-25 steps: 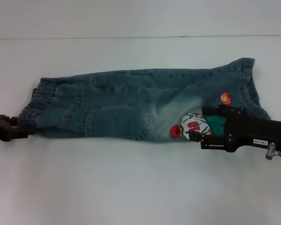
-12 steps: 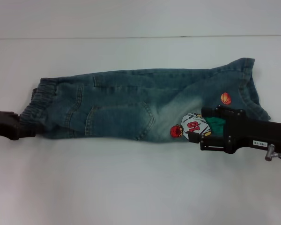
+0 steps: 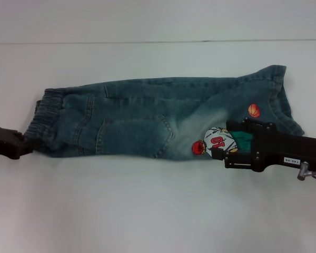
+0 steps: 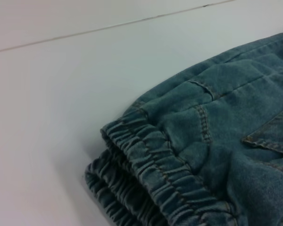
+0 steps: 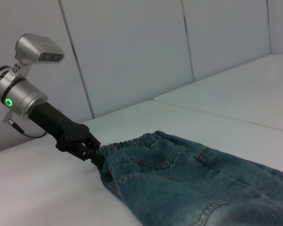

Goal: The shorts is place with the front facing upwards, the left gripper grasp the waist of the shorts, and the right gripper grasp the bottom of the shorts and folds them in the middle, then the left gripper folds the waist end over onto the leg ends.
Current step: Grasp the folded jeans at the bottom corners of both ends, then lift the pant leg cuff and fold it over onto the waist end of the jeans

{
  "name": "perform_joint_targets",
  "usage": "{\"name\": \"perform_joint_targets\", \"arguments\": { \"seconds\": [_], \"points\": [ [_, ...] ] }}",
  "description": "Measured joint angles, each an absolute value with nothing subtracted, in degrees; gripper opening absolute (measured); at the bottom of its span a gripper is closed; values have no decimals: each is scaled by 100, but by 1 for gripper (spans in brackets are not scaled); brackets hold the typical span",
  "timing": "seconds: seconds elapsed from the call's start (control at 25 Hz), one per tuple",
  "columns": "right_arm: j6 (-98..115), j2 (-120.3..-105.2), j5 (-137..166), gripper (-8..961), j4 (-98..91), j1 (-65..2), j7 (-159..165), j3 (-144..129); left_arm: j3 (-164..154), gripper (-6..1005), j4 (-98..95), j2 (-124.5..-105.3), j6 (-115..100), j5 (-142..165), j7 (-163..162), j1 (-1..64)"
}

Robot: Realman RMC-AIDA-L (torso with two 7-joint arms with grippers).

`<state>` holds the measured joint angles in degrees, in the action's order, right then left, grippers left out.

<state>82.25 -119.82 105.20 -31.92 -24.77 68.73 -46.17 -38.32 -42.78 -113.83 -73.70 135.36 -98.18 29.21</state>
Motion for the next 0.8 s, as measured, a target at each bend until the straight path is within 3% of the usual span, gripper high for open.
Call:
{"name": "perform_joint_targets", "arguments": {
  "seconds": [0.36, 0.6, 0.8],
  "points": [
    [8201, -12003, 10391, 878, -3051, -2486, 6806, -4605, -3832, 62, -4296, -11406, -7468, 13535, -9935, 3036],
    [8032, -12008, 9848, 859, -2621, -2495, 6411, -4624, -3799, 43, -4606, -11401, -8171, 13492, -10404, 3212],
    [7739, -12027, 9262, 843, -1871, -2633, 5642, -4646, -3786, 37, -5567, -11620, -8920, 13453, -10955, 3310]
  ]
}}
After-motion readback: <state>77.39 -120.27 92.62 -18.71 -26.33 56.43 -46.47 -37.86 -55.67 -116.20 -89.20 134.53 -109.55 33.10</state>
